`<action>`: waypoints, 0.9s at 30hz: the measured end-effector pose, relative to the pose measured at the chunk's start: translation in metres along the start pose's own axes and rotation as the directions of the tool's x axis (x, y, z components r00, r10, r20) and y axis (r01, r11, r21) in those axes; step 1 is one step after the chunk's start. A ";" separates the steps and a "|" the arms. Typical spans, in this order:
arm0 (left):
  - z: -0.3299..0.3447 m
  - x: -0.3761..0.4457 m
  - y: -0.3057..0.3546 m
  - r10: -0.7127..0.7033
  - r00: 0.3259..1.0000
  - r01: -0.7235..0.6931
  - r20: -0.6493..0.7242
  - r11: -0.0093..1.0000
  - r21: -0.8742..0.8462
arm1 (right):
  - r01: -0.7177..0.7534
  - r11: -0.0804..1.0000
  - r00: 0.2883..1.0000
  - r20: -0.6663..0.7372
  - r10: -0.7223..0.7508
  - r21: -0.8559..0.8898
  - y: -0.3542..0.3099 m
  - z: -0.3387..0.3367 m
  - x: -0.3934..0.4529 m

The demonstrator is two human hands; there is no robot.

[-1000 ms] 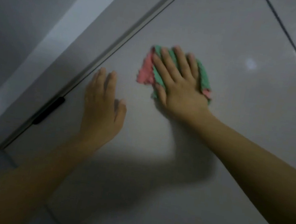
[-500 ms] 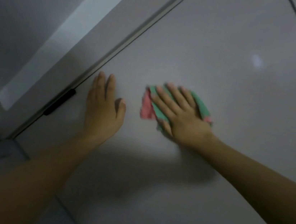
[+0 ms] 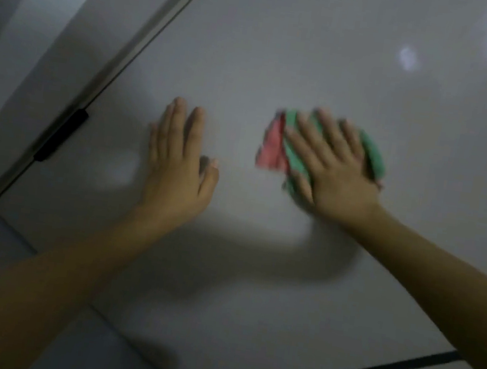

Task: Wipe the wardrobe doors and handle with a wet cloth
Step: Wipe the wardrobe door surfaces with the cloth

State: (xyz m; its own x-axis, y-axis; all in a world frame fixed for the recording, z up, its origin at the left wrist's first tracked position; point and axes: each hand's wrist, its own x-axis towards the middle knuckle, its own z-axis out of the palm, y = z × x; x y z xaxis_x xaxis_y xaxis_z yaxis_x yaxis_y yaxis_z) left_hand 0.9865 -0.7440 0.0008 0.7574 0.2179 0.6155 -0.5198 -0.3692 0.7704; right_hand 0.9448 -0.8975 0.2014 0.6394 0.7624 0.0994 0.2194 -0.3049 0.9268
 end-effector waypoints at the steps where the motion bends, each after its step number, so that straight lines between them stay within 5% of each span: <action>1: 0.003 -0.004 0.003 0.025 1.000 -0.025 0.006 1.000 0.006 | -0.102 0.994 0.994 -0.039 0.101 -0.026 -0.002 0.003 0.017; 3: 0.010 -0.011 0.009 0.053 0.999 -0.053 0.004 0.999 0.012 | -0.195 0.981 0.978 -0.083 0.192 -0.024 -0.014 0.010 0.020; 9: 0.026 -0.023 0.040 0.201 0.979 -0.201 0.016 0.980 -0.007 | 0.111 0.992 0.973 0.197 -0.120 0.054 -0.020 -0.002 -0.142; 13: 0.037 -0.029 0.066 0.297 0.955 -0.295 0.029 0.954 -0.055 | -0.114 0.985 0.989 0.082 0.125 -0.129 0.049 -0.020 -0.128; 17: 0.054 -0.047 0.089 0.318 0.947 -0.316 0.045 0.948 -0.045 | -0.512 0.857 0.856 -0.122 0.503 -0.063 0.015 0.005 -0.102; 22: 0.070 -0.070 0.112 0.367 0.927 -0.361 0.077 0.929 -0.079 | -0.207 0.977 0.965 0.173 0.196 0.048 -0.092 0.032 -0.230; 27: 0.086 -0.084 0.128 0.377 0.923 -0.363 0.078 0.919 -0.154 | -0.314 0.949 0.943 0.117 0.311 0.009 -0.081 0.026 -0.245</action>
State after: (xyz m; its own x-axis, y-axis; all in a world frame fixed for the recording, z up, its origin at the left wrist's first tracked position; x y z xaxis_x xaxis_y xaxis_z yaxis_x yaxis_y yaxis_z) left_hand 0.8904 -0.8874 0.0332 0.5338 -0.0085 0.8456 -0.8133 -0.2791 0.5106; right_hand 0.7895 -1.0748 0.0929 0.7578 0.5575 0.3391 0.0141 -0.5336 0.8456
